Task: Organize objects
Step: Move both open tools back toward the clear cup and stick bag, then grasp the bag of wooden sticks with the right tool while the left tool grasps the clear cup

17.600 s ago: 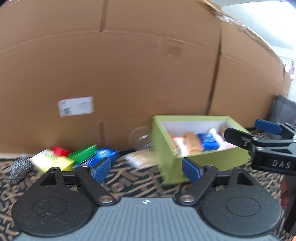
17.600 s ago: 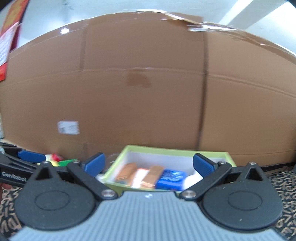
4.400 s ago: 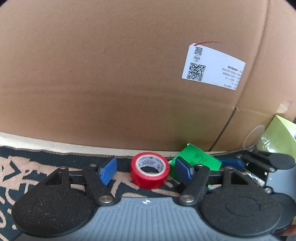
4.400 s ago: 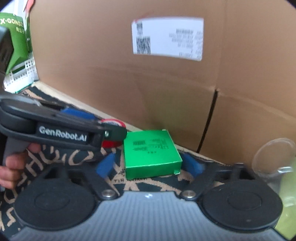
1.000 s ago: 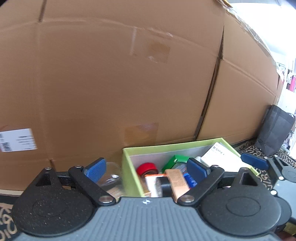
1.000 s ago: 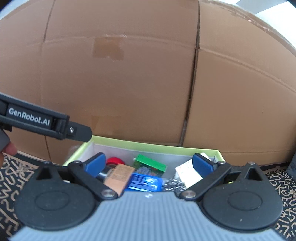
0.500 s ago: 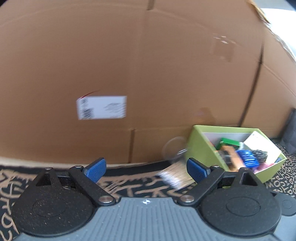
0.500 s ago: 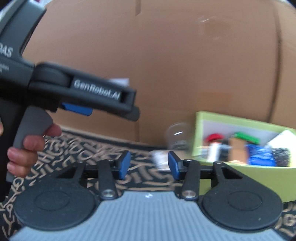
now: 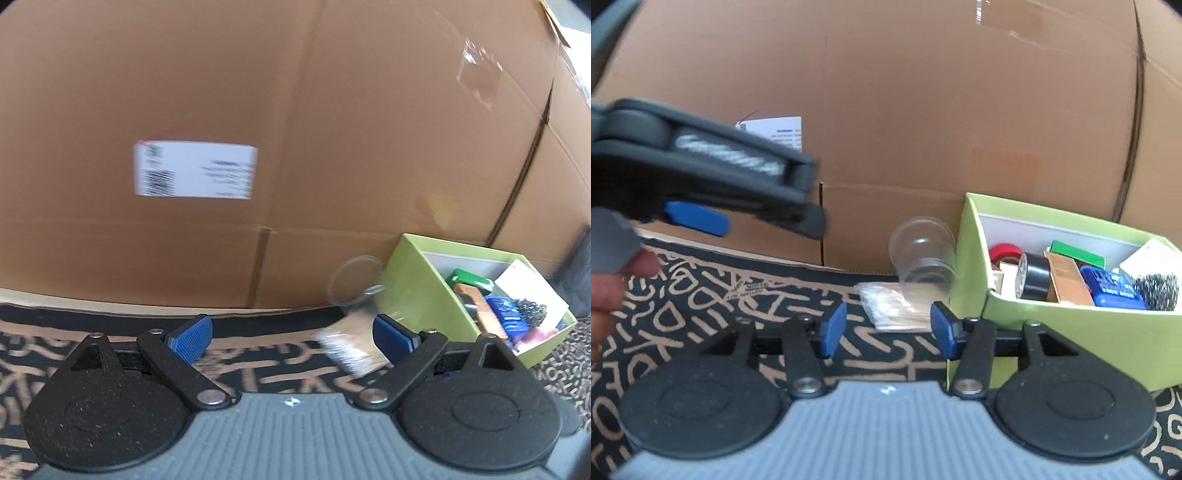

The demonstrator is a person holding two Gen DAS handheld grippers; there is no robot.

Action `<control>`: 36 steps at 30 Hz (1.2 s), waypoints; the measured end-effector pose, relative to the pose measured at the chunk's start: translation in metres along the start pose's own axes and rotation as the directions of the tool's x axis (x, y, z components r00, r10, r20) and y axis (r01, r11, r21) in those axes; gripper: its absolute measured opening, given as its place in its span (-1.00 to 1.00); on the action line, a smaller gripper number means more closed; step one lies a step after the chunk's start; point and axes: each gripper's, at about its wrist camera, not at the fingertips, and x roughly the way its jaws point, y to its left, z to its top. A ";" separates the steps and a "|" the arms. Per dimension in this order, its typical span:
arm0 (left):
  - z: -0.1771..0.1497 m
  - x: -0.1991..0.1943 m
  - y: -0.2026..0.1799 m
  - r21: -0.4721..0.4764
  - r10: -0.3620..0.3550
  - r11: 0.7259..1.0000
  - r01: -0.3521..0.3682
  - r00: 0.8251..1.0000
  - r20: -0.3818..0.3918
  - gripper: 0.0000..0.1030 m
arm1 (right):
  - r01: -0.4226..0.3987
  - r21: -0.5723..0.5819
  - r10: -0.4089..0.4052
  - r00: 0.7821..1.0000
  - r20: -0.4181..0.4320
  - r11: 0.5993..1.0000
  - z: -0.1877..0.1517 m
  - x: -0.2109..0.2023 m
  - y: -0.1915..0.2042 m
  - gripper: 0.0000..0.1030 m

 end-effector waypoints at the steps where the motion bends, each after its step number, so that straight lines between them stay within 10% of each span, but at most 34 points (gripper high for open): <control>1: 0.000 0.006 -0.005 -0.001 -0.012 1.000 0.012 1.000 -0.009 0.88 | -0.003 0.005 0.003 1.000 -0.001 1.000 -0.001 -0.001 -0.004 -0.06; 14: 0.006 0.078 -0.059 0.038 -0.037 0.998 0.040 0.996 -0.079 0.87 | 0.084 0.058 -0.084 0.996 -0.003 0.995 -0.011 -0.013 -0.049 0.05; 18: 0.006 0.093 -0.049 0.030 -0.076 0.996 0.081 0.988 -0.133 0.19 | 0.057 0.057 -0.056 0.998 -0.015 0.997 -0.011 -0.006 -0.046 0.48; 36: -0.005 0.018 0.037 0.112 -0.013 0.993 0.020 0.998 -0.064 0.14 | -0.091 -0.110 0.074 0.986 -0.146 0.990 0.034 0.091 0.005 1.00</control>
